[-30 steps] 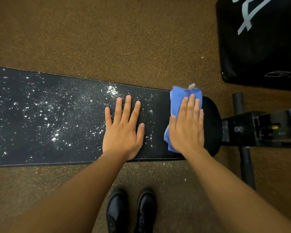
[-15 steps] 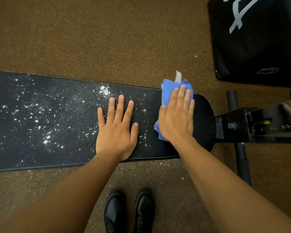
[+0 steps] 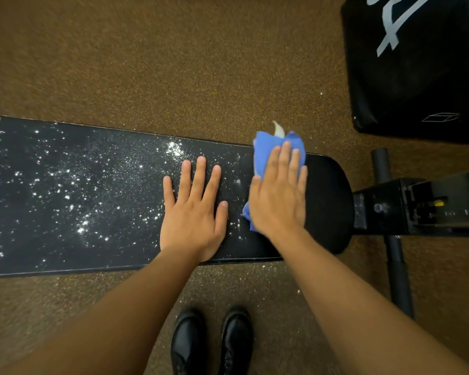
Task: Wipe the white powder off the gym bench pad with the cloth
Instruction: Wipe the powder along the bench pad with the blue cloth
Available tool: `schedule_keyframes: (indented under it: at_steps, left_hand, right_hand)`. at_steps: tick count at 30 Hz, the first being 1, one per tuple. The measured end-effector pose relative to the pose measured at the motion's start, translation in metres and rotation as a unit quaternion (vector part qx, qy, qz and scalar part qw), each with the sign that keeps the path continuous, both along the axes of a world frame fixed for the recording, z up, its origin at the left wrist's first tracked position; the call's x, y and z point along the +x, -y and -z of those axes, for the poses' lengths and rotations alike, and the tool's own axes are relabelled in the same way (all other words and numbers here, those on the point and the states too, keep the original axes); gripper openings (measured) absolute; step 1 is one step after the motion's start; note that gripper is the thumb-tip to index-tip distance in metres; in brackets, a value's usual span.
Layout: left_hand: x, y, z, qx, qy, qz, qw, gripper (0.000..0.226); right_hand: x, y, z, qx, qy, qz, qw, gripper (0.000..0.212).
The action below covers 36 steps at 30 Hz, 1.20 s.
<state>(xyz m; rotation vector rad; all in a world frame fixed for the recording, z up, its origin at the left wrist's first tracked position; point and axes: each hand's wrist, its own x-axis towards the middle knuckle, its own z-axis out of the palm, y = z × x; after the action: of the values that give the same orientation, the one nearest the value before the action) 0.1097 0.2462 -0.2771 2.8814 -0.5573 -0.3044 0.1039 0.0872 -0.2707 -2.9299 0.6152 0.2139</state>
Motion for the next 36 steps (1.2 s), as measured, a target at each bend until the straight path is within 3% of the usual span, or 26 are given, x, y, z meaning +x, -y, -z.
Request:
schedule_keyframes:
  at_steps: [5,11,13,18,24,28,31,36]
  left_hand:
    - [0.000,0.000,0.000,-0.006,-0.002,0.001,1.000,0.065]
    - [0.000,0.000,0.000,0.001,-0.003,0.002,1.000,0.065]
    - [0.000,0.000,0.000,0.001,-0.003,0.000,1.000,0.065]
    - [0.000,0.000,0.001,-0.007,0.001,0.001,1.000,0.065]
    - [0.000,0.000,0.002,-0.001,0.003,0.001,1.000,0.064]
    - [0.000,0.000,0.002,-0.006,0.003,0.000,1.000,0.064]
    - [0.000,0.000,0.001,-0.006,0.008,0.001,1.000,0.064]
    - [-0.001,0.001,0.001,-0.001,0.005,0.003,1.000,0.064]
  right_hand:
    - [-0.083,-0.007,-0.002,-0.012,-0.013,-0.147,0.989,0.066]
    - [0.004,0.011,-0.002,-0.004,-0.011,0.010,1.000,0.069]
    - [0.008,-0.007,0.000,-0.004,0.006,-0.036,0.999,0.068]
    - [-0.070,-0.003,-0.003,-0.007,-0.019,-0.166,0.986,0.067]
    - [0.009,0.005,-0.003,0.009,-0.012,0.016,1.000,0.070]
    - [-0.023,-0.026,-0.003,0.004,0.003,-0.114,0.993,0.067]
    - [-0.072,-0.004,-0.002,-0.002,-0.016,-0.185,0.983,0.068]
    - [-0.026,0.025,-0.002,-0.016,-0.014,-0.031,0.999,0.069]
